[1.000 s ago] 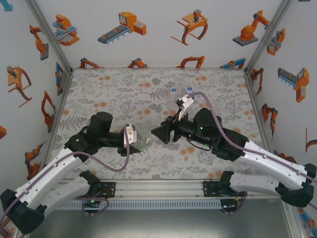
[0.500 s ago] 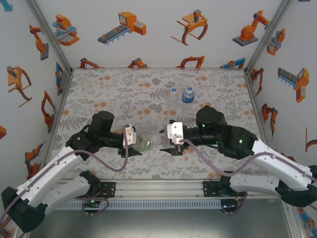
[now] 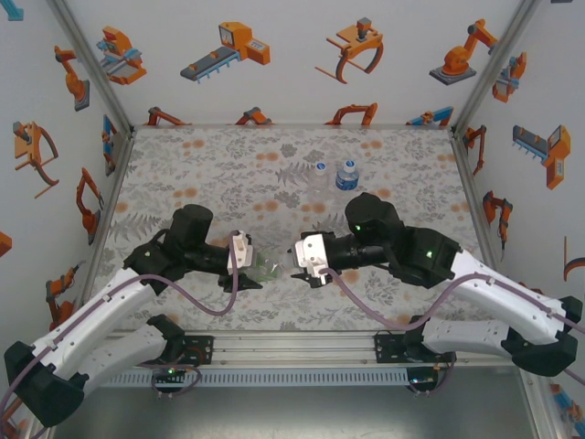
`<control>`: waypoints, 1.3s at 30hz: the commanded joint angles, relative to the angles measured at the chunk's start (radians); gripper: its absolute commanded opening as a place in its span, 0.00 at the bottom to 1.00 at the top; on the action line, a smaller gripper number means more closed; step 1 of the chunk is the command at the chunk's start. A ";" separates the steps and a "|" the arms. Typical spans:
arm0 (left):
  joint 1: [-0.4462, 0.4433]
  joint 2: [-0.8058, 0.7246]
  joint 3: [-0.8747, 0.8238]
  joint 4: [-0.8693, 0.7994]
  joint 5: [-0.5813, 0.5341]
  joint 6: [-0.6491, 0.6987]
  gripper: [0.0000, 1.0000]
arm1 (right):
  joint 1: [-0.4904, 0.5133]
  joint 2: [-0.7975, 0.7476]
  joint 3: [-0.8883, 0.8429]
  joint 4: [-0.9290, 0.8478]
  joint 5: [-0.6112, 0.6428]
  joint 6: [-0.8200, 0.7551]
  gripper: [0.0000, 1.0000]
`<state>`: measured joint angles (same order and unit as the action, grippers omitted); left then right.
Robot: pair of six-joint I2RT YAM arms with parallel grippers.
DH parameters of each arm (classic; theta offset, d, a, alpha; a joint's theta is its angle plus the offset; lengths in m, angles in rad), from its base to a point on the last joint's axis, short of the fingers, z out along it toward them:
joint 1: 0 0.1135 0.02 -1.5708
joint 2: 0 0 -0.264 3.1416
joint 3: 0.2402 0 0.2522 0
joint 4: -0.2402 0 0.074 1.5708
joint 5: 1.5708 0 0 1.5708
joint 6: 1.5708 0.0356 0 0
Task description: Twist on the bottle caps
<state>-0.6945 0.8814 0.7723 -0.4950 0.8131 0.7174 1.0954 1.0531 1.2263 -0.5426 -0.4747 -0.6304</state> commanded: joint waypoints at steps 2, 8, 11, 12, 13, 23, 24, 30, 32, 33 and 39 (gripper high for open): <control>-0.004 -0.002 0.036 -0.021 0.044 0.028 0.00 | 0.000 0.003 0.032 0.003 0.014 -0.022 0.42; -0.004 -0.004 0.038 -0.022 0.046 0.027 0.00 | 0.000 -0.004 0.021 0.022 0.022 0.013 0.26; -0.004 -0.008 0.038 -0.022 0.040 0.023 0.00 | -0.001 -0.012 -0.003 0.058 0.047 0.123 0.18; -0.005 -0.010 0.038 -0.022 0.036 0.021 0.00 | -0.002 -0.017 -0.019 0.086 0.073 0.192 0.14; -0.005 -0.011 0.038 -0.022 0.030 0.020 0.00 | -0.001 -0.023 -0.036 0.116 0.103 0.261 0.11; -0.004 -0.019 0.035 0.002 -0.052 0.004 0.00 | -0.001 -0.050 -0.185 0.331 0.547 1.310 0.00; -0.005 -0.024 0.033 0.005 -0.062 0.002 0.00 | -0.001 -0.048 -0.176 0.293 0.599 1.432 0.00; -0.004 -0.035 0.029 0.019 -0.095 -0.006 0.00 | -0.001 -0.037 -0.165 0.195 0.688 1.899 0.00; -0.005 -0.031 0.028 0.020 -0.094 -0.007 0.00 | -0.001 -0.027 -0.163 0.223 0.671 1.943 0.00; -0.005 -0.031 0.028 0.020 -0.094 -0.008 0.00 | -0.001 -0.025 -0.161 0.237 0.663 1.947 0.00; -0.004 -0.033 0.028 0.021 -0.091 -0.010 0.00 | -0.010 -0.041 -0.150 0.251 0.652 1.830 0.27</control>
<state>-0.6857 0.8707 0.7761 -0.4858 0.6323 0.6788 1.1034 1.0203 1.0496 -0.3534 0.1059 1.1919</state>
